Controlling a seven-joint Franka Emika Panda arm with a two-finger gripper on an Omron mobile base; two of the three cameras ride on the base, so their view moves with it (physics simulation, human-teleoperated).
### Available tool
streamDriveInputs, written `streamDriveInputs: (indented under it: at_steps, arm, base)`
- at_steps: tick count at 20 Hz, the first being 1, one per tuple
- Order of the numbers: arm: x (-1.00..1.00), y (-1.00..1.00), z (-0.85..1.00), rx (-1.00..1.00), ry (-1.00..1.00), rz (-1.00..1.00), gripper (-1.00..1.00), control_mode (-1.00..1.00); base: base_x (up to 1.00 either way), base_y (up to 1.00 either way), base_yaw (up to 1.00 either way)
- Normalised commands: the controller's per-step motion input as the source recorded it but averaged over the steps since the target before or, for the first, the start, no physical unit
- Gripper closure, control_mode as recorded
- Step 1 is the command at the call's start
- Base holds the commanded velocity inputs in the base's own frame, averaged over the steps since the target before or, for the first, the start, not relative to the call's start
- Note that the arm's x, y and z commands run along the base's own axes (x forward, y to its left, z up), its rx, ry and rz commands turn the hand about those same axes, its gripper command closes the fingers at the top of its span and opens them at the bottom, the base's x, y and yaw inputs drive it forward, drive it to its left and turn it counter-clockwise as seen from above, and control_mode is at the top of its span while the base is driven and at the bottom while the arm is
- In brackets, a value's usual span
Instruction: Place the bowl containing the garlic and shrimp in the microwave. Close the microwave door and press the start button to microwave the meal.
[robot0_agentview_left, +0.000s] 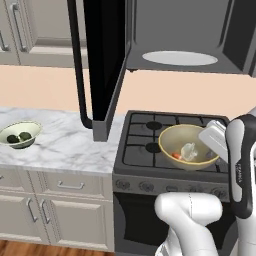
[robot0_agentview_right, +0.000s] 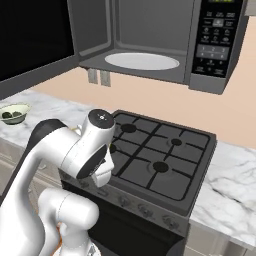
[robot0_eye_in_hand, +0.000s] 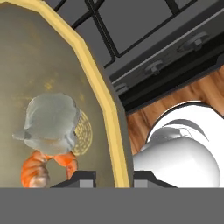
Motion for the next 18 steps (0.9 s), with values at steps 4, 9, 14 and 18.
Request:
streamDriveInputs:
  at_steps: [4, 9, 14, 18]
  arm:
    - [0.01, 0.0, 0.0, 0.0, 0.0, 0.0, 1.0, -1.0]
    - [0.01, 0.0, 0.0, 0.0, 0.0, 0.0, 1.0, -1.0]
    - [0.0, -0.08, 0.13, 0.02, 0.0, 0.0, 1.0, -1.0]
    - [0.0, 0.0, 0.54, 0.0, -0.06, -0.02, 1.0, -1.0]
  base:
    - [0.07, 0.0, 0.0]
    - [0.0, 0.0, 0.0]
    - [0.0, 0.0, 0.0]
    - [0.0, 0.0, 0.0]
